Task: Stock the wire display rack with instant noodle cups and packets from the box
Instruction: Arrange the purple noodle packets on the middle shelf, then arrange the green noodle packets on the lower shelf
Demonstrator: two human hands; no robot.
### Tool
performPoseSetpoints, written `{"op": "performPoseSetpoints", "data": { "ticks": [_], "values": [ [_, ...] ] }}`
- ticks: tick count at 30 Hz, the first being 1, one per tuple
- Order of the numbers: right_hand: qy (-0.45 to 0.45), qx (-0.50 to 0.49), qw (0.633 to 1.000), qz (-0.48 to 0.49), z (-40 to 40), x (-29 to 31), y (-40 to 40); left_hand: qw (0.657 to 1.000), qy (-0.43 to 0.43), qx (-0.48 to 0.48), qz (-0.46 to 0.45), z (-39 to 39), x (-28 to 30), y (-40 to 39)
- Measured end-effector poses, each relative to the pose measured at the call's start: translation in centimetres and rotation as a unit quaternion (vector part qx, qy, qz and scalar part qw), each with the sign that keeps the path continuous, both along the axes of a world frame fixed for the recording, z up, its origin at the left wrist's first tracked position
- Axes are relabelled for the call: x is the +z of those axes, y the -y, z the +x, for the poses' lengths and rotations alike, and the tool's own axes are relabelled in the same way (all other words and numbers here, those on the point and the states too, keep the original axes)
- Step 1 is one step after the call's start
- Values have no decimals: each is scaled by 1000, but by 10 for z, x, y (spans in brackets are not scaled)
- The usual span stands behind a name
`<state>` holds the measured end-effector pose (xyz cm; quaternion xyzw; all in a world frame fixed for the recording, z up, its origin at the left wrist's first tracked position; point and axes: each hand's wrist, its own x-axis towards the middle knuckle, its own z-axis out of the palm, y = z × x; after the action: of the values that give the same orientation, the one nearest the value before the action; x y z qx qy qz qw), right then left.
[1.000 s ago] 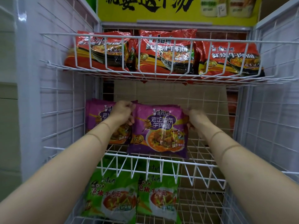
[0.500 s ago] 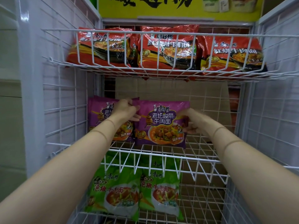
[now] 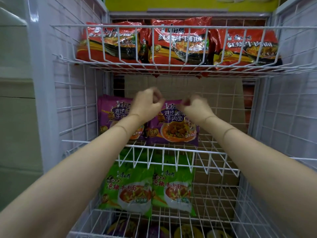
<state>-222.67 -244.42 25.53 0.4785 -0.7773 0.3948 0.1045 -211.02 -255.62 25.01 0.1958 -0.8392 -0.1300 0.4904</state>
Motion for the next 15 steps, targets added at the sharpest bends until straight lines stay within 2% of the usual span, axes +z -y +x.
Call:
{"op": "performPoseSetpoints", "data": {
  "ticks": [4, 7, 9, 12, 15],
  "values": [
    [50, 155, 980, 111, 35, -11, -13, 997, 23, -66, -24, 17, -16, -38],
    [107, 243, 951, 159, 48, -22, -29, 994, 35, -104, -1, 45, -31, -47],
    [92, 284, 940, 163, 55, -27, -36, 989, 42, -140, -4, 62, -43, -53],
    [39, 294, 940, 169, 62, -31, -39, 982, -23, -186, -38, 80, -58, -61],
    [15, 294, 950, 103, 69, -27, -45, 973, -54, -217, -55, 93, -69, -66]
  ]
}}
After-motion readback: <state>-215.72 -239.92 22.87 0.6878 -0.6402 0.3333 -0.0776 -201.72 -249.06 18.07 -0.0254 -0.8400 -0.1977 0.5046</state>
